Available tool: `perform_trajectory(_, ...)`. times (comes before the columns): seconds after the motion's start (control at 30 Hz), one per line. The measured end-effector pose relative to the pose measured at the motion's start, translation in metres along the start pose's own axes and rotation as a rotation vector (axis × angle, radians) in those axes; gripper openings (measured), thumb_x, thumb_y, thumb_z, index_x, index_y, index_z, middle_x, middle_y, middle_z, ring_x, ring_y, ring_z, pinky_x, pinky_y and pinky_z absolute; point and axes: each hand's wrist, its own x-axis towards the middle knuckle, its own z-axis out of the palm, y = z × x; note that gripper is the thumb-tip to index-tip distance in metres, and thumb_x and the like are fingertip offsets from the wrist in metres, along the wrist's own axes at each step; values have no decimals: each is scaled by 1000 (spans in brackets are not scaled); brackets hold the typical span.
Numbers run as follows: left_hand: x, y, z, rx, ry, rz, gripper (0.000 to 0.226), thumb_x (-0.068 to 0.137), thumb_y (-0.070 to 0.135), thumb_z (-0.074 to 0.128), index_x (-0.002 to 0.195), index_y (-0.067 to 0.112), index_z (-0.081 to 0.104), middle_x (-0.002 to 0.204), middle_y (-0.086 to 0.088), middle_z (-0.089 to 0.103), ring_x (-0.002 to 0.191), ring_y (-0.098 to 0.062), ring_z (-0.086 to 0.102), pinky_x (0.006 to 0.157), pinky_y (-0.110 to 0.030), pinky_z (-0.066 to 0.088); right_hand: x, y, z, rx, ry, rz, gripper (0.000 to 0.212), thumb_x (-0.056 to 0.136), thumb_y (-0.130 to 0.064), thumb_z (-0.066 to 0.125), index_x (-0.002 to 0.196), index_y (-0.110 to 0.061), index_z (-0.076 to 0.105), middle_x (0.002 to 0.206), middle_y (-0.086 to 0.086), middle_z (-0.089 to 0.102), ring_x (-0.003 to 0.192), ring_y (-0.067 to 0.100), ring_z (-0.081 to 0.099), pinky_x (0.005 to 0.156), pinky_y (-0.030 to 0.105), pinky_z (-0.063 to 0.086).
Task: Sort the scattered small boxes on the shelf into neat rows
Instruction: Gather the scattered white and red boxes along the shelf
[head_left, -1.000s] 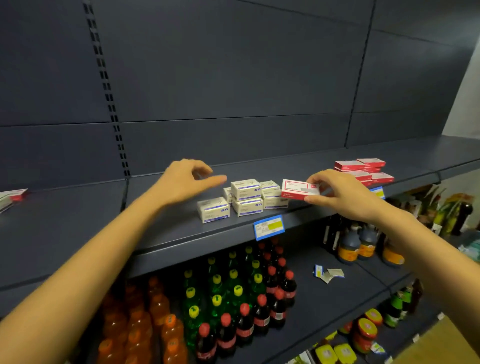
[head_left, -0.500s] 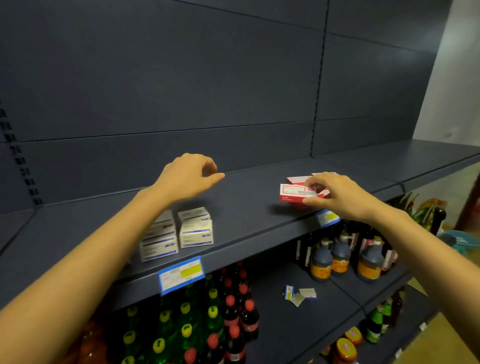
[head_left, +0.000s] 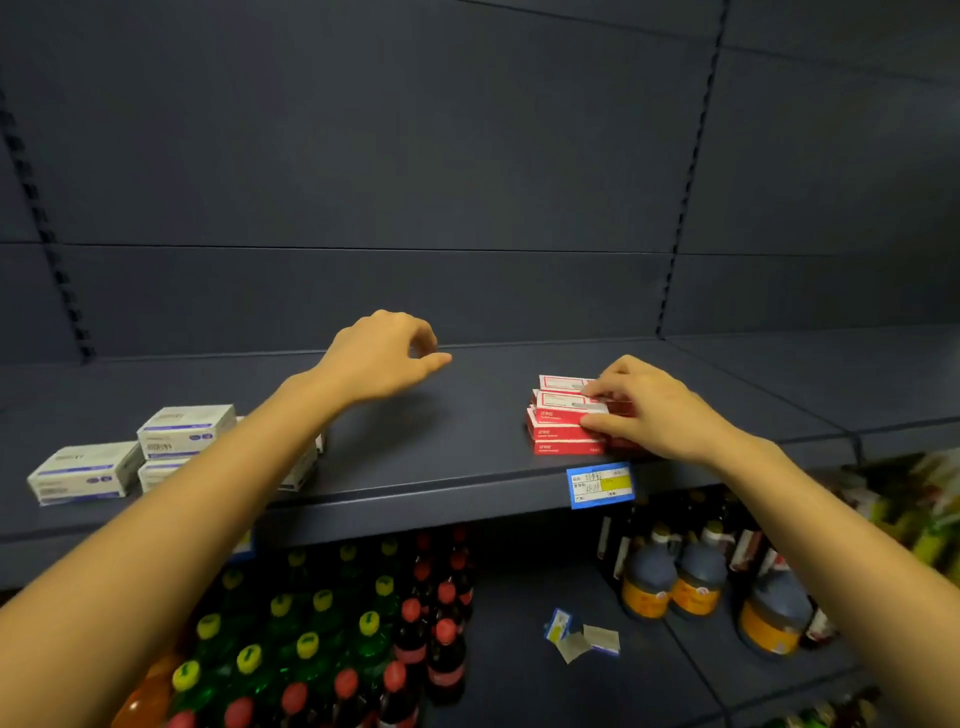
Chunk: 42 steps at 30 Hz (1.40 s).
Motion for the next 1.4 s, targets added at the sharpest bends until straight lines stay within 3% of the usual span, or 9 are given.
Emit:
perform_trajectory(0.13, -10, 4, -3, 38, 20, -80, 34, 89, 42, 52, 107, 16, 64, 111, -2, 66, 98, -22, 61, 85, -38, 51, 14, 4, -3, 58, 50, -114, 42, 82, -49, 60, 120, -35, 53, 122, -10, 50, 110, 11, 49, 81, 33, 41)
perform_trajectory(0.3, -41, -10, -20, 71, 56, -207, 34, 89, 42, 52, 108, 15, 64, 112, -4, 66, 99, -22, 61, 86, -37, 51, 41, -35, 6, 159, 93, -295, 32, 85, -44, 57, 115, -34, 57, 119, -13, 56, 103, 10, 53, 86, 36, 46)
perform_trajectory(0.67, -172, -87, -94, 215, 135, -573, 36, 88, 42, 53, 110, 15, 61, 114, -4, 64, 94, -16, 58, 78, -30, 47, 82, -207, 41, 293, -44, -692, 31, 89, -45, 52, 116, -32, 57, 125, -10, 57, 112, 13, 53, 91, 37, 47)
perform_trajectory(0.83, -248, -131, -136, 330, 159, -731, 37, 88, 44, 53, 111, 17, 60, 116, -2, 63, 101, -19, 59, 85, -36, 49, 73, -314, 59, 309, -98, -849, 37, 90, -44, 51, 124, -30, 52, 131, -8, 54, 118, 14, 50, 95, 42, 46)
perform_trajectory(0.97, -300, -173, -164, 379, 154, -801, 38, 87, 45, 53, 113, 17, 60, 117, -1, 63, 104, -19, 59, 88, -36, 50, 64, -393, 76, 314, -121, -913, 35, 91, -43, 50, 124, -30, 52, 132, -9, 53, 120, 14, 50, 98, 44, 44)
perform_trajectory(1.4, -421, -313, -230, 469, 103, -853, 33, 88, 40, 51, 109, 15, 60, 114, -3, 64, 100, -20, 58, 76, -31, 48, 54, -607, 134, 276, -188, -930, 38, 90, -45, 49, 125, -29, 51, 133, -5, 51, 121, 18, 49, 96, 42, 43)
